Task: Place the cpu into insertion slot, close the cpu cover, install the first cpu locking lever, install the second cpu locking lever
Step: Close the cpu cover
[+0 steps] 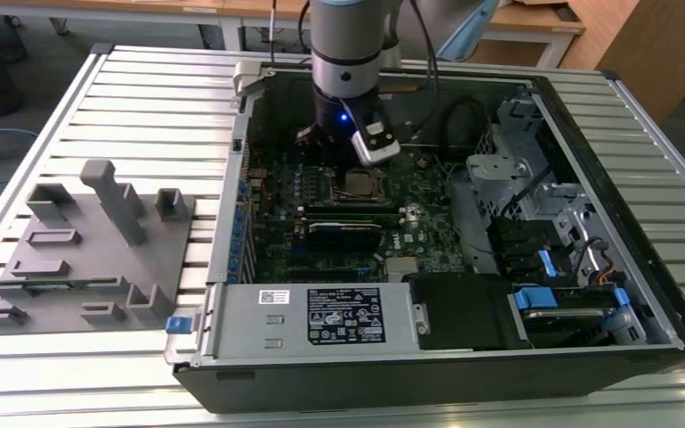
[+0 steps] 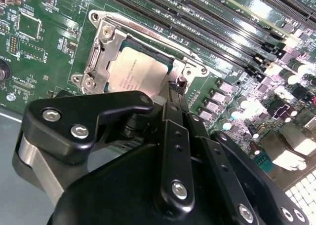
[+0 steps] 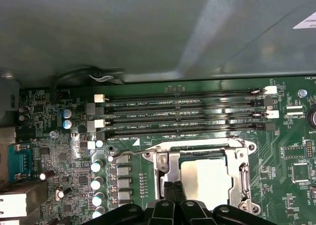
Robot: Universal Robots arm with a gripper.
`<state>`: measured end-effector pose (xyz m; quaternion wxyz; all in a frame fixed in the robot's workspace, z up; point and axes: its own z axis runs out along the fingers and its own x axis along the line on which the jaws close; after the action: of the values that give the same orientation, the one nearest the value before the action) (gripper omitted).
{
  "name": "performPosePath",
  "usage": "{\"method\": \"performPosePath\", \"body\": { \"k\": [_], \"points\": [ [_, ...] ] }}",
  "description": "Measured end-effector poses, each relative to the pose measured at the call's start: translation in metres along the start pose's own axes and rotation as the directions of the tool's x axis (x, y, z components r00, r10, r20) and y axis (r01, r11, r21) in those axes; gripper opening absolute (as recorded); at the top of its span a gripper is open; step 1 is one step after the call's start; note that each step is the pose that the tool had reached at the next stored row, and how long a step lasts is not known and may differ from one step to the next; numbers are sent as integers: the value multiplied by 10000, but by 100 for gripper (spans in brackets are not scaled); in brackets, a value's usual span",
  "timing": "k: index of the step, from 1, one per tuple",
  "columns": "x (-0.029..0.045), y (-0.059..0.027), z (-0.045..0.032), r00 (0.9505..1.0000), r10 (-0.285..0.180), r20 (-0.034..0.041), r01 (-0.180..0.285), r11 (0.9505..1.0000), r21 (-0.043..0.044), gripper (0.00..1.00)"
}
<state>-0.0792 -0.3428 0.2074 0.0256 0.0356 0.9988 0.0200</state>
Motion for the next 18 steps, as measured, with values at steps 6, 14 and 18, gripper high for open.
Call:
{"method": "performPosePath", "body": {
  "k": [6,14,18],
  "points": [
    [38,-3,22,10000,0,0,0,10000,0,11],
    [47,-6,63,10000,-1,-2,1,10000,2,11],
    [47,-6,65,10000,-1,0,1,10000,0,11]
  ]
}}
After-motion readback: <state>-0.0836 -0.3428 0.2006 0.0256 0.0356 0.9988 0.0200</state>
